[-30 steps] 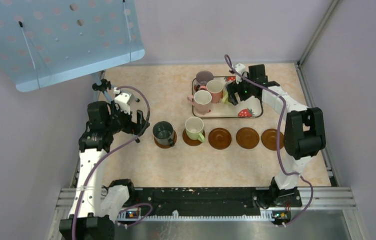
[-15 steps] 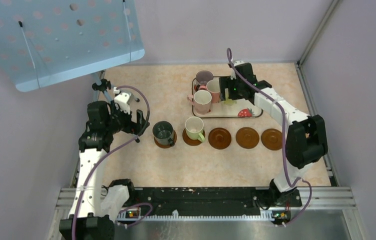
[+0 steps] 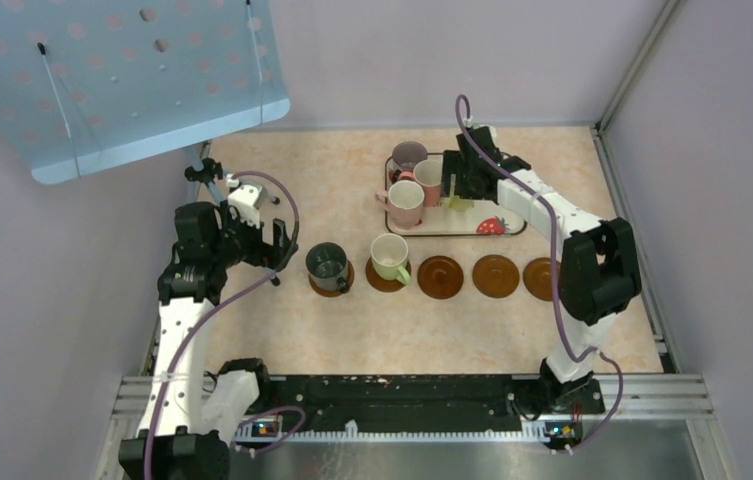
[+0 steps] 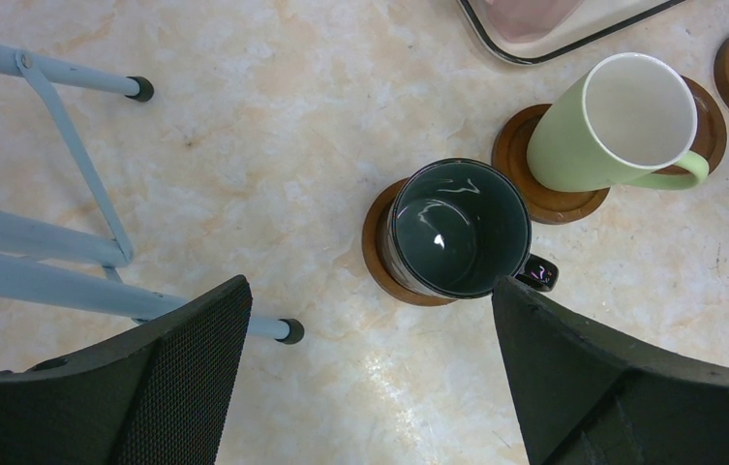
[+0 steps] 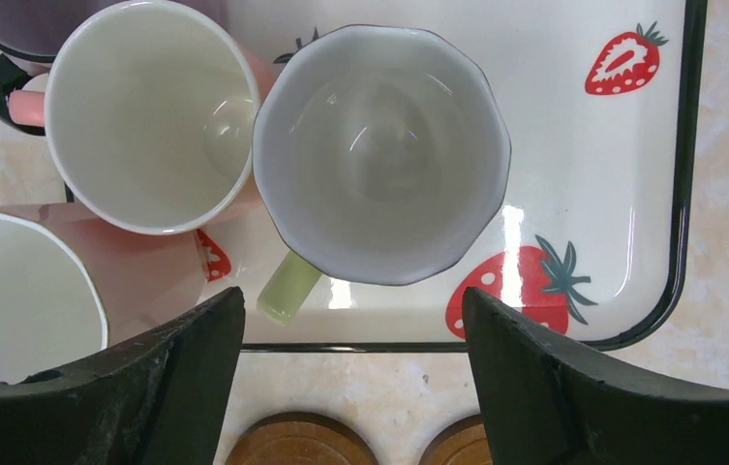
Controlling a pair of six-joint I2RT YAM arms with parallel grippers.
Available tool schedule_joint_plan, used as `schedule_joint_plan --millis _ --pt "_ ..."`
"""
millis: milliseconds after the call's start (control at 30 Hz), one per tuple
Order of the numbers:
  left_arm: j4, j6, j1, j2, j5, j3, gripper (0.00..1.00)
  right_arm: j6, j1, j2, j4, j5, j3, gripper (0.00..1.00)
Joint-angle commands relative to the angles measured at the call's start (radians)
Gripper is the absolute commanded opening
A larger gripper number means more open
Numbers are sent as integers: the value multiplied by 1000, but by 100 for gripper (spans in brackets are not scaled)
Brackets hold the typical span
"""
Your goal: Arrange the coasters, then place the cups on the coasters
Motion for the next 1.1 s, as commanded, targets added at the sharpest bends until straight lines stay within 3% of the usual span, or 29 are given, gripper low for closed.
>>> schedule_joint_plan --millis 0,333,633,933,1067 --pt "28 6 6 -20 -6 30 99 30 13 33 7 37 75 81" --pt "24 13 6 -11 -9 31 99 9 1 64 -18 64 27 71" --pt "38 7 6 6 14 28 99 -112 -75 -3 3 -61 -51 61" --pt "54 6 5 29 21 39 99 -299 -92 61 81 -175 -11 58" --pt "52 11 5 30 16 44 99 -351 -102 94 74 -221 12 47"
